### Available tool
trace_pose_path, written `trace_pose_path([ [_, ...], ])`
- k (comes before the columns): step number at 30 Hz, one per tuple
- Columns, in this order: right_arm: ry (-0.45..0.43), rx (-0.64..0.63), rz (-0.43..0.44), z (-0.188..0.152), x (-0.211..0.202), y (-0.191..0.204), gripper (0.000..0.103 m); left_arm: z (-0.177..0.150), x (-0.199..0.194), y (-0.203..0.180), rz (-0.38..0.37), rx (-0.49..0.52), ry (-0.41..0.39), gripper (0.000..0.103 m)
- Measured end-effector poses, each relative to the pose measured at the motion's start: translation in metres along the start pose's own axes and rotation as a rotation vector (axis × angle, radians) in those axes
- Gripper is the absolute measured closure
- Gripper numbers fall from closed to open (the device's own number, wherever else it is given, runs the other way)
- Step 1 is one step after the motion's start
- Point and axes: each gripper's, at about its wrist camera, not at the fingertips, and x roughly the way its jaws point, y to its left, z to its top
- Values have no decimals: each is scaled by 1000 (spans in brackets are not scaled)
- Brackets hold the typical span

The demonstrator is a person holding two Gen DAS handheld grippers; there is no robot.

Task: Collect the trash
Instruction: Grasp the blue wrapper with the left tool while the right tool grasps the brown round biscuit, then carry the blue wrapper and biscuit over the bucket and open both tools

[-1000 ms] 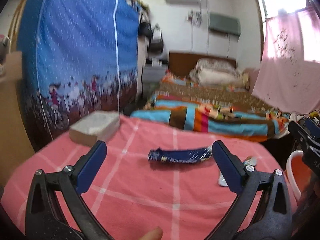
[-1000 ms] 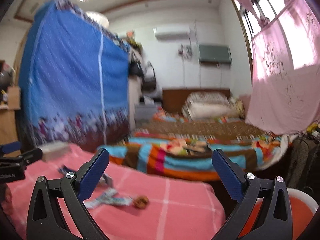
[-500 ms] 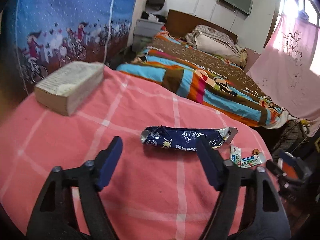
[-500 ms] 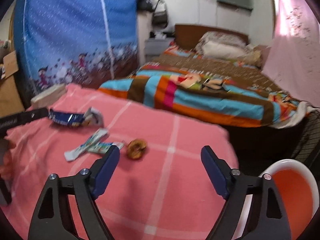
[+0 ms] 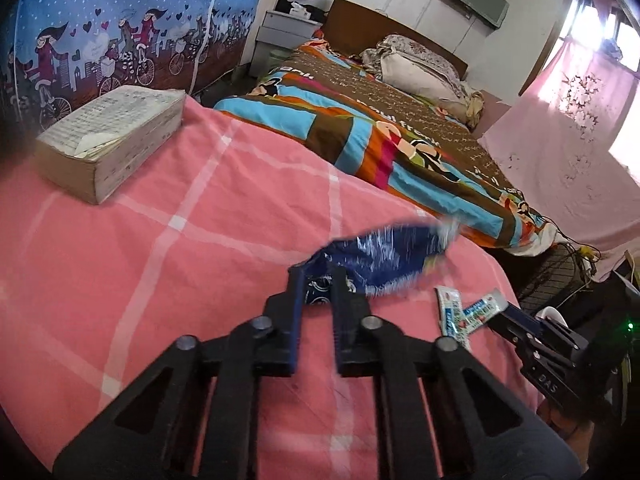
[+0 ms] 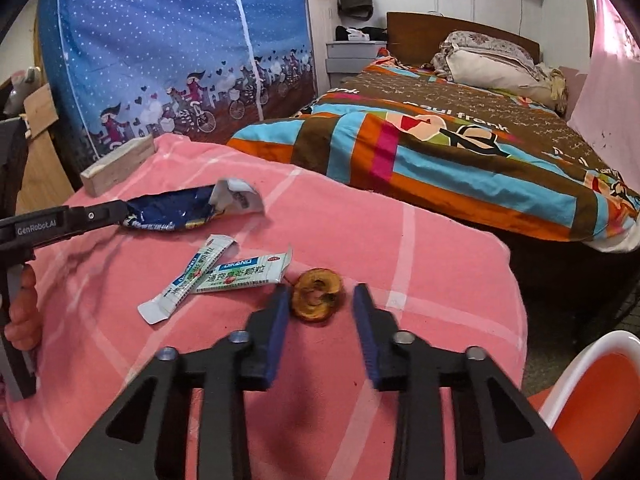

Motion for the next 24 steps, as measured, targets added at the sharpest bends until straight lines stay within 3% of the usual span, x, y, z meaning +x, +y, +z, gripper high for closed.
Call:
trace_pose_path([
  [3,-7,-8,-1,1,-1,3,81,-5,-9,-8,-4,19,-22,100],
  [10,-99,-10,-10,-5,-22,6,81,-16,-36,-36,-3,95,-115,100],
  [24,-573,-22,-63,-24,-123,1,81,-37,-83,-102,-73,241,-293,100],
])
